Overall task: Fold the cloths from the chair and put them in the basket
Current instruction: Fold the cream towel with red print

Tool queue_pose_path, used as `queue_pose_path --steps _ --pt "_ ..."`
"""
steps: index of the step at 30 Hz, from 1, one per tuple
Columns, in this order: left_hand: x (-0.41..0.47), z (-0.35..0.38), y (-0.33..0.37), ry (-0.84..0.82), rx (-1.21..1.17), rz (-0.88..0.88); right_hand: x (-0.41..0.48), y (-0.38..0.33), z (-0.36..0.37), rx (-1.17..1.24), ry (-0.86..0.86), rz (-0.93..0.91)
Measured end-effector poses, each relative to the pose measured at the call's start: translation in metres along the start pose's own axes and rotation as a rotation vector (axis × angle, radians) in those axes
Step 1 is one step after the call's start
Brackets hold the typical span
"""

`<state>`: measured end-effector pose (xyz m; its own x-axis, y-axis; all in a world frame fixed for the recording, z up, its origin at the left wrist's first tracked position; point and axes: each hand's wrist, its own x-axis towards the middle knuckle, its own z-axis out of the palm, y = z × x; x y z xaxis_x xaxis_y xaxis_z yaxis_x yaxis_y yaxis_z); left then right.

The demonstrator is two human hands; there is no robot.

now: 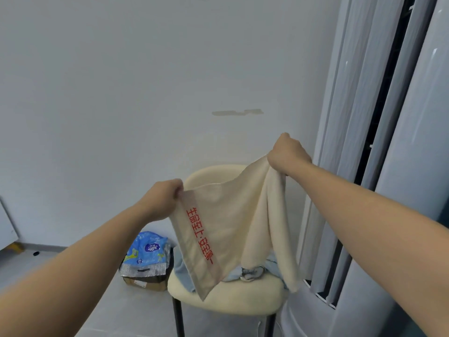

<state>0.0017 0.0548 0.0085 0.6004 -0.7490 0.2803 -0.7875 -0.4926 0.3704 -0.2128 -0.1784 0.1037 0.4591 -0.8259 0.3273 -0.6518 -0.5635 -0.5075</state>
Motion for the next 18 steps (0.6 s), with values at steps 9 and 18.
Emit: queue_pose_path --steps 9,18 --pt "-0.026 0.035 0.038 -0.154 -0.127 0.014 -0.004 -0.019 0.003 0.962 -0.093 0.153" --pt "-0.032 0.045 0.058 -0.094 -0.218 -0.001 -0.019 -0.019 0.008 0.403 -0.026 -0.317"
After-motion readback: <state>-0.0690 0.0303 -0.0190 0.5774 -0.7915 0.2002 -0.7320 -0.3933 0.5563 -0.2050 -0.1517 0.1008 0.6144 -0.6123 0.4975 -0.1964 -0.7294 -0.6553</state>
